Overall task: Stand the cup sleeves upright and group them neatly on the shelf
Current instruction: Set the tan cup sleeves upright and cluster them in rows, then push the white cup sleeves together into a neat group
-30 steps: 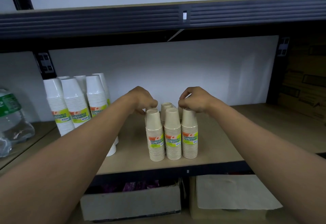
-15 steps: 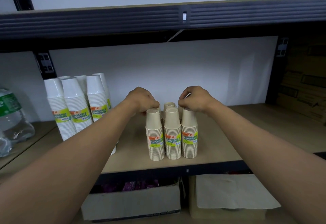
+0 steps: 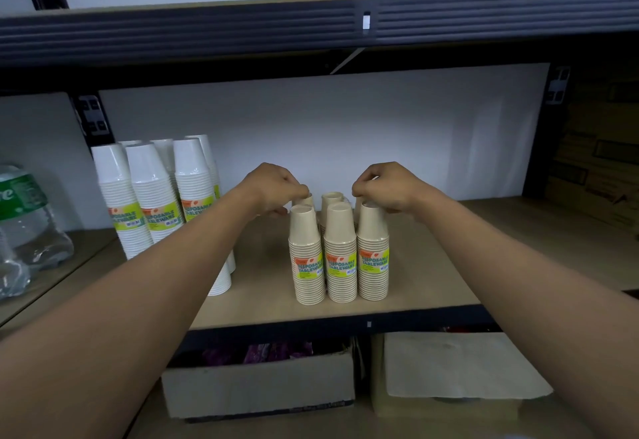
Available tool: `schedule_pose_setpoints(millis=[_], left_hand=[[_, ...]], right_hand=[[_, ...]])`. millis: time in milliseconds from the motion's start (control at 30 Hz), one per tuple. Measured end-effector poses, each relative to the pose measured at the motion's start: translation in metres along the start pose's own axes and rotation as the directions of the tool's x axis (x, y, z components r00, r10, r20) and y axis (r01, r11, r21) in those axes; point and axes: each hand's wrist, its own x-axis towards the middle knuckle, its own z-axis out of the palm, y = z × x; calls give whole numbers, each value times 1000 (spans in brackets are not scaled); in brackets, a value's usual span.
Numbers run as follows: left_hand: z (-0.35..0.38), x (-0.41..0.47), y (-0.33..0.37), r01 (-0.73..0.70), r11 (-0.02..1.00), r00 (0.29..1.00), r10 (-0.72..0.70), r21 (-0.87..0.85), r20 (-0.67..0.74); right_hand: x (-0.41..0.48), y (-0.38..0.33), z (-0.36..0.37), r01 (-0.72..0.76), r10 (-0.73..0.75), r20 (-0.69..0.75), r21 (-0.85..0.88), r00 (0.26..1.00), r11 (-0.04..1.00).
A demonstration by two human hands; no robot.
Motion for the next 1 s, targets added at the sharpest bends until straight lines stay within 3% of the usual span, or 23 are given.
schedule_pose_setpoints(millis=[133, 267, 467, 600, 833, 1000], left_hand=[[-4, -4, -6, -24, 999, 999, 25, 24, -36], [-15, -17, -8, -107, 992, 977, 116, 62, -181], [-41, -76, -25, -216, 976, 889, 194, -5, -414], [-62, -117, -60, -245, 963, 855, 158, -115, -494], [-85, -151, -156, -191, 944, 752, -36, -269, -659], [-75, -143, -218, -135, 920, 762, -140, -367, -632]], right_hand=[[-6, -2, 0, 35, -36, -20, -22, 999, 999], [-11, -20, 2, 112, -129, -141, -121, 981, 986], [-49, -76, 36, 443, -431, -320, -38, 844, 896], [-78, -103, 85, 562, -510, -340, 70, 790, 824], [-85, -104, 190, 435, -365, -243, 387, 899, 813], [-66, -82, 246, 283, -219, -182, 512, 959, 811]])
